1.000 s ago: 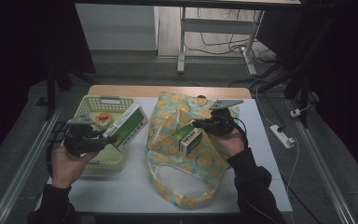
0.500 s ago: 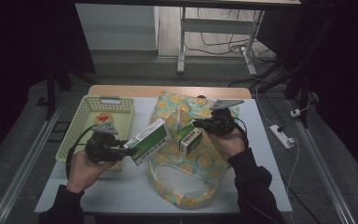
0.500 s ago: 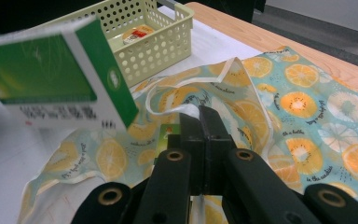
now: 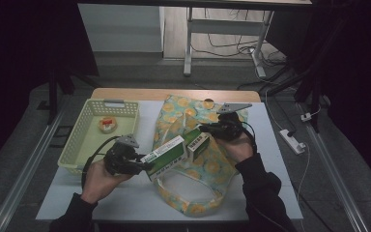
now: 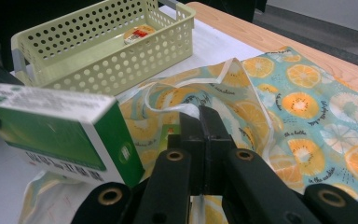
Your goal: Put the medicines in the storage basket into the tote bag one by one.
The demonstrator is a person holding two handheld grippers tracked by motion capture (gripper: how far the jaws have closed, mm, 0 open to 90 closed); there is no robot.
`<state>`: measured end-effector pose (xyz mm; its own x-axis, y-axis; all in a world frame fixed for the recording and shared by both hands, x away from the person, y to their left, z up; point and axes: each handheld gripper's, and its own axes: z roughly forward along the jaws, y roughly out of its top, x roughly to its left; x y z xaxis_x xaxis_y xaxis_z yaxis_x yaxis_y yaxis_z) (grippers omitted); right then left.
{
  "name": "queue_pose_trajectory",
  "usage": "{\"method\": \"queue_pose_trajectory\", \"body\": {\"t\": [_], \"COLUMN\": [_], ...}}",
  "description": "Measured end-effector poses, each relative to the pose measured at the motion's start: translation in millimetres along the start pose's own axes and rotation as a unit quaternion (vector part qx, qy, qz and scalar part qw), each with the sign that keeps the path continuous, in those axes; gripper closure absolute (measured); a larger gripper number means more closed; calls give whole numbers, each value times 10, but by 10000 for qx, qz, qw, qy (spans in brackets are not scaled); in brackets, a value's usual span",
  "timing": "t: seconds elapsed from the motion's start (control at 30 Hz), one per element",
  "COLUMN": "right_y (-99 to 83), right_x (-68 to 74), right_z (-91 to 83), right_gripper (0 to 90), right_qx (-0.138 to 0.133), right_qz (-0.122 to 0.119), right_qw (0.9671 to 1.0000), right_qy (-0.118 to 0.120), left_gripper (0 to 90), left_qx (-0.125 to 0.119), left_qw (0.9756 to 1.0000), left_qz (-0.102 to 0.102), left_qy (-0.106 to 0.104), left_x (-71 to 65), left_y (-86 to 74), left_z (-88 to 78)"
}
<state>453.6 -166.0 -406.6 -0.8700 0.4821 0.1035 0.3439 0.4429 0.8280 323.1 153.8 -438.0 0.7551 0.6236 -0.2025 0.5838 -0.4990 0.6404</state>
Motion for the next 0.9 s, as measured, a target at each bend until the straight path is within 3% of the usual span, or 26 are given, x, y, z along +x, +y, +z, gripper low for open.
{"method": "queue_pose_trajectory", "body": {"t": [0.23, 0.53, 0.9], "right_y": [11, 54, 45], "right_x": [25, 115, 108], "right_z": [14, 26, 43], "right_gripper": [894, 894, 894], "right_qx": [7, -32, -10], "right_qz": [-33, -151, -120], "right_qw": [10000, 9998, 9998], "right_qy": [25, 128, 147], "left_gripper": [623, 622, 622], "left_qx": [190, 177, 165], "left_qw": [9997, 9996, 9994], "left_qz": [-29, -134, -180], "left_qy": [133, 166, 255], "left_x": [-38, -3, 57], "left_y": [55, 153, 338], "left_z": [171, 324, 577]}}
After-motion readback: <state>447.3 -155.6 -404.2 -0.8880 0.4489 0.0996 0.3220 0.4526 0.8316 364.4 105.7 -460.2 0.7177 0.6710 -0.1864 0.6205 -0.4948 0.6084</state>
